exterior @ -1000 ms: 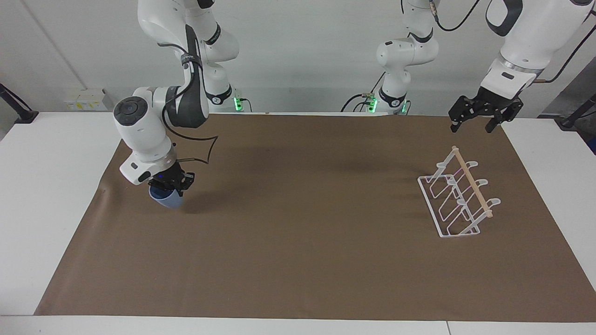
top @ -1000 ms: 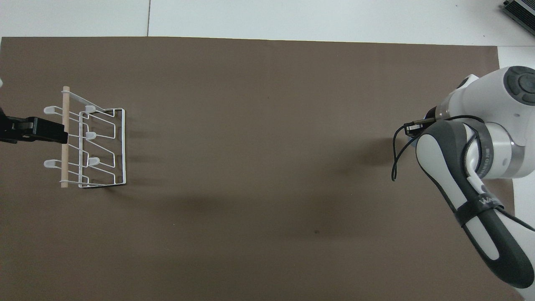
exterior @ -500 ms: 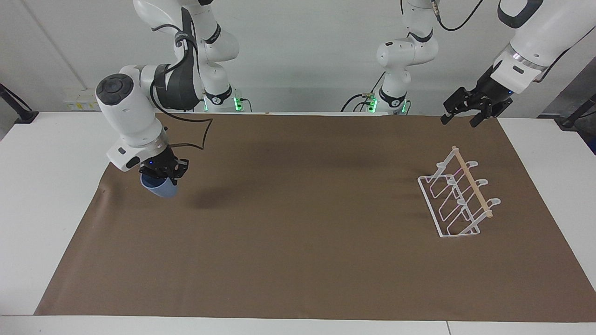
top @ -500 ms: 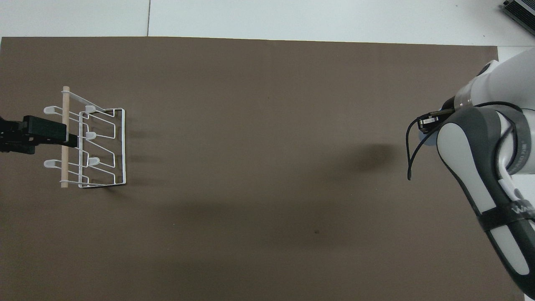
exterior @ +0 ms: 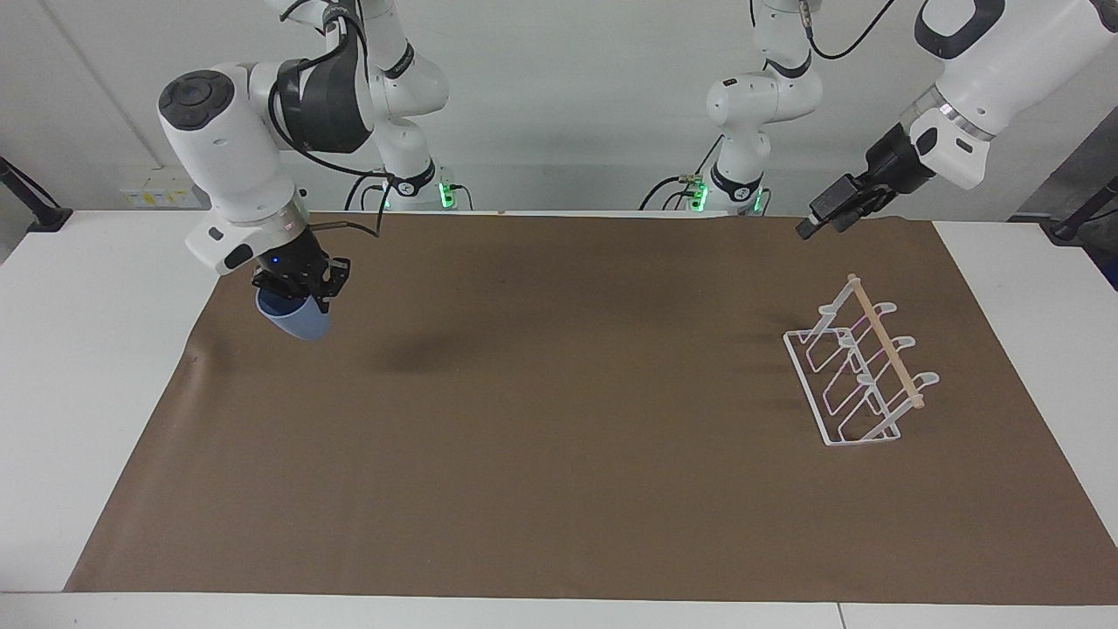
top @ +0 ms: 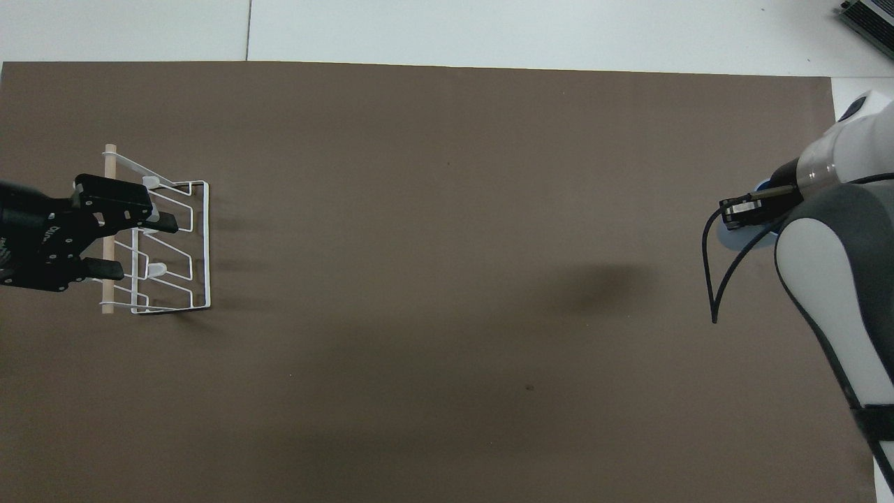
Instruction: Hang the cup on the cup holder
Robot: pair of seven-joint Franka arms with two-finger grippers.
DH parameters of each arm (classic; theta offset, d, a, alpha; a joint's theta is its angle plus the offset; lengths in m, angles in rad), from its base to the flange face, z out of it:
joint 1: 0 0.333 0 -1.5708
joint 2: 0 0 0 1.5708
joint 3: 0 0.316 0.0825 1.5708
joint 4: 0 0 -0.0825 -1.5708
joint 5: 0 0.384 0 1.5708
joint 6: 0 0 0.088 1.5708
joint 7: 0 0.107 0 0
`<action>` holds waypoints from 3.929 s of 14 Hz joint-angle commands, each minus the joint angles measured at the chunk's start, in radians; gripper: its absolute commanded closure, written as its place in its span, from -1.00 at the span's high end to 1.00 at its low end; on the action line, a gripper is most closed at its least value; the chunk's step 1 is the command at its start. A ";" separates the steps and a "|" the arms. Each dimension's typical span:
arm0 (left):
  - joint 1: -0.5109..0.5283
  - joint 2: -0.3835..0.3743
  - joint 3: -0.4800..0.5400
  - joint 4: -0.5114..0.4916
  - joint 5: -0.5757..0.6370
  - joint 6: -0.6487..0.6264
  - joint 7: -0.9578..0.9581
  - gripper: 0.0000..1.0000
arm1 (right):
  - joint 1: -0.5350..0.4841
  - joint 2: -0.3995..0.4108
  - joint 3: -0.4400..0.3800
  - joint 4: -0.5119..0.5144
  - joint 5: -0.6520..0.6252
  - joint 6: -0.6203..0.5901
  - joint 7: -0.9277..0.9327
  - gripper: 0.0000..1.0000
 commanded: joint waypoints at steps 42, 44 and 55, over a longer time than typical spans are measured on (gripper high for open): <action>-0.510 0.016 -0.014 -0.265 -0.488 0.967 -0.914 1.00 | 0.147 -0.073 0.321 -0.137 1.111 0.652 0.273 -1.00; -0.510 0.016 -0.014 -0.265 -0.488 0.957 -0.899 1.00 | 0.150 -0.074 0.323 -0.145 1.111 0.650 0.274 -1.00; -0.495 0.011 -0.014 -0.278 -0.502 0.960 -0.911 -1.00 | 0.149 -0.076 0.321 -0.148 1.111 0.647 0.274 -1.00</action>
